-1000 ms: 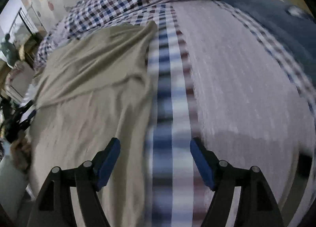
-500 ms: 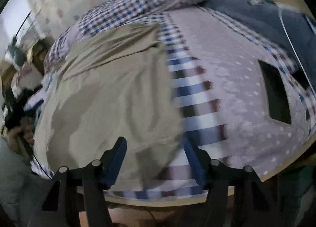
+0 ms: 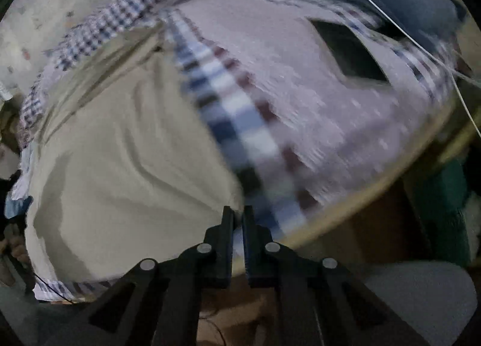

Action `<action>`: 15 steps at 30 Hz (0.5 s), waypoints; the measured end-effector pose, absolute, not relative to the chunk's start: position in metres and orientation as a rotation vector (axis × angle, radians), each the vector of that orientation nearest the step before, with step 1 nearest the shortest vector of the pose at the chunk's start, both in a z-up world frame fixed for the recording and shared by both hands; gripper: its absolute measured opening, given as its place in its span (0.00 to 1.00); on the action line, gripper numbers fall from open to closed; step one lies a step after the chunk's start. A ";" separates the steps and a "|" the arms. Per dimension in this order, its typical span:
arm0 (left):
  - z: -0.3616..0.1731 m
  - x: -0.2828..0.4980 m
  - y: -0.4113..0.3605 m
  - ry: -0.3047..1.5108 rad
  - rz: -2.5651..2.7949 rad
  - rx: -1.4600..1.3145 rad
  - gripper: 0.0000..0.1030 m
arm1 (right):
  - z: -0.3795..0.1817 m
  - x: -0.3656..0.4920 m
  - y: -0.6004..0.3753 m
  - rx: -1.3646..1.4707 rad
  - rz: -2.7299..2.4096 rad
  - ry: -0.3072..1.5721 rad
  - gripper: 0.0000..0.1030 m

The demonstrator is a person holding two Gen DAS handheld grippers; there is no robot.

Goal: Fold clothes

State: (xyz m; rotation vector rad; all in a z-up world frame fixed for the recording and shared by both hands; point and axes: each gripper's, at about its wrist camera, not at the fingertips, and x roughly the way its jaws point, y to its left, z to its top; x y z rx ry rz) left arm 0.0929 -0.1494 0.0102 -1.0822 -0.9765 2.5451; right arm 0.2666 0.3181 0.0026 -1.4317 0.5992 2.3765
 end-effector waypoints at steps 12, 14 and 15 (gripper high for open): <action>0.013 0.068 -0.164 -1.041 2.517 -1.026 0.82 | 0.024 0.239 0.291 -1.452 2.397 0.637 0.22; 0.020 0.063 -0.171 -1.046 2.532 -0.968 0.82 | 0.040 0.223 0.272 -1.440 2.488 0.561 0.28; 0.022 0.060 -0.175 -1.052 2.541 -0.936 0.82 | 0.050 0.213 0.261 -1.423 2.541 0.511 0.33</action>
